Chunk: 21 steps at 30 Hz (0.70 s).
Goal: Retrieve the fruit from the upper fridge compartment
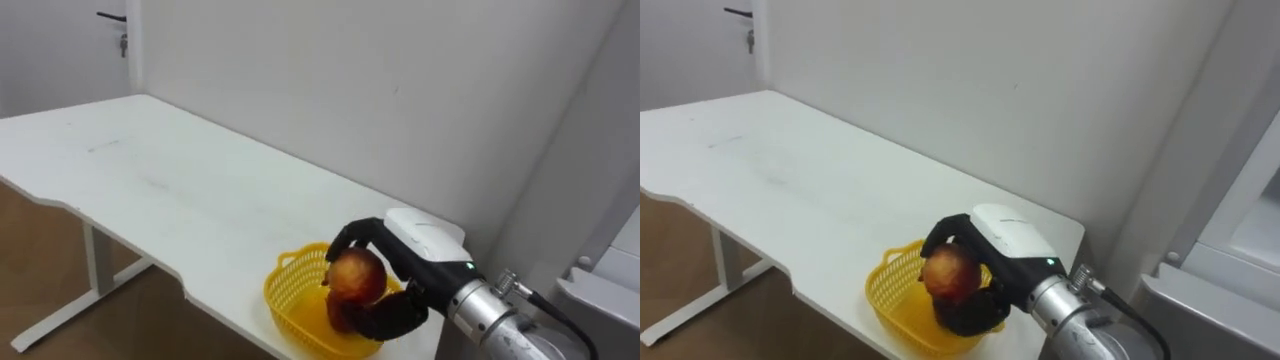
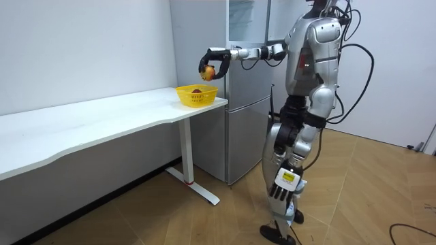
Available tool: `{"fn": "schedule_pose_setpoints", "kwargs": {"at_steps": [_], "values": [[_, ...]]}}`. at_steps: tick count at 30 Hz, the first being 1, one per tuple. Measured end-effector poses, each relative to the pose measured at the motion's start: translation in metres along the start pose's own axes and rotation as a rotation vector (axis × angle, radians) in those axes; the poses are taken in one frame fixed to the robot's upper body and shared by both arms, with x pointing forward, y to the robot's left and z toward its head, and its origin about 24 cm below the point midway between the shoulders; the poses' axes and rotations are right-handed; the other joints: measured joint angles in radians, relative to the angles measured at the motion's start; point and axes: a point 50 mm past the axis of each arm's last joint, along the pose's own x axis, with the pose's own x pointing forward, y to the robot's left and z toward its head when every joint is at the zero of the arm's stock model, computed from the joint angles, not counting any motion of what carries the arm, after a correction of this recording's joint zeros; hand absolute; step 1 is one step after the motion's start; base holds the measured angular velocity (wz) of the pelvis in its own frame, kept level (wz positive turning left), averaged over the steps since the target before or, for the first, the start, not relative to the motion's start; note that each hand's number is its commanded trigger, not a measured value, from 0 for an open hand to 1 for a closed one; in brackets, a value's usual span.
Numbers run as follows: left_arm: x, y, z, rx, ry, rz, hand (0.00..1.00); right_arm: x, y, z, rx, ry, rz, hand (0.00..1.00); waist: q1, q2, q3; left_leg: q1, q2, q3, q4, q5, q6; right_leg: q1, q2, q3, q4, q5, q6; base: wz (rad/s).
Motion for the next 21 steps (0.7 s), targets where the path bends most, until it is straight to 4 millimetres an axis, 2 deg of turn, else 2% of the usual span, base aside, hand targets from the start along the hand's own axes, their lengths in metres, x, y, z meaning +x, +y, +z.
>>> {"fn": "schedule_pose_setpoints", "kwargs": {"at_steps": [10,15,16,17,18,21], "values": [[0.000,0.005,0.005,0.021,-0.004,0.024,0.00,0.000,0.001,-0.005,0.002,0.032,-0.007,1.00,0.009,-0.008,-0.0004,-0.050,-0.009,-0.023,0.026,0.000,0.000,-0.030,-0.005,-0.024,0.001,0.000,0.000,0.07],[0.000,0.006,0.004,0.019,0.008,0.038,0.00,-0.001,0.012,-0.009,0.003,0.057,0.039,1.00,0.017,-0.010,0.0002,-0.051,-0.009,-0.023,0.027,0.000,0.000,-0.029,-0.005,-0.025,0.001,0.000,0.000,0.00],[0.000,0.006,0.005,0.021,0.006,0.039,0.00,-0.002,0.015,-0.011,0.002,0.070,0.053,0.82,0.019,-0.010,0.0003,-0.051,-0.009,-0.023,0.027,0.000,0.000,-0.030,-0.006,-0.024,0.002,0.000,0.000,0.00],[0.000,0.006,0.005,0.024,0.005,0.039,0.00,-0.003,0.018,-0.014,0.001,0.086,0.066,0.12,0.020,-0.010,0.0006,-0.051,-0.009,-0.024,0.027,0.000,0.000,-0.030,-0.006,-0.024,0.002,0.000,0.000,0.00],[0.000,0.006,0.006,0.026,0.003,0.038,0.00,-0.003,0.019,-0.015,0.001,0.093,0.070,0.00,0.021,-0.010,0.0006,-0.052,-0.009,-0.024,0.027,0.000,0.000,-0.031,-0.006,-0.024,0.002,0.000,0.000,0.00],[0.000,0.006,0.007,0.033,-0.002,0.038,0.00,-0.004,0.020,-0.018,-0.001,0.107,0.076,0.00,0.016,-0.013,-0.0009,-0.059,-0.009,-0.024,0.028,0.000,0.000,-0.036,-0.005,-0.025,0.001,0.000,0.000,0.00]]}}
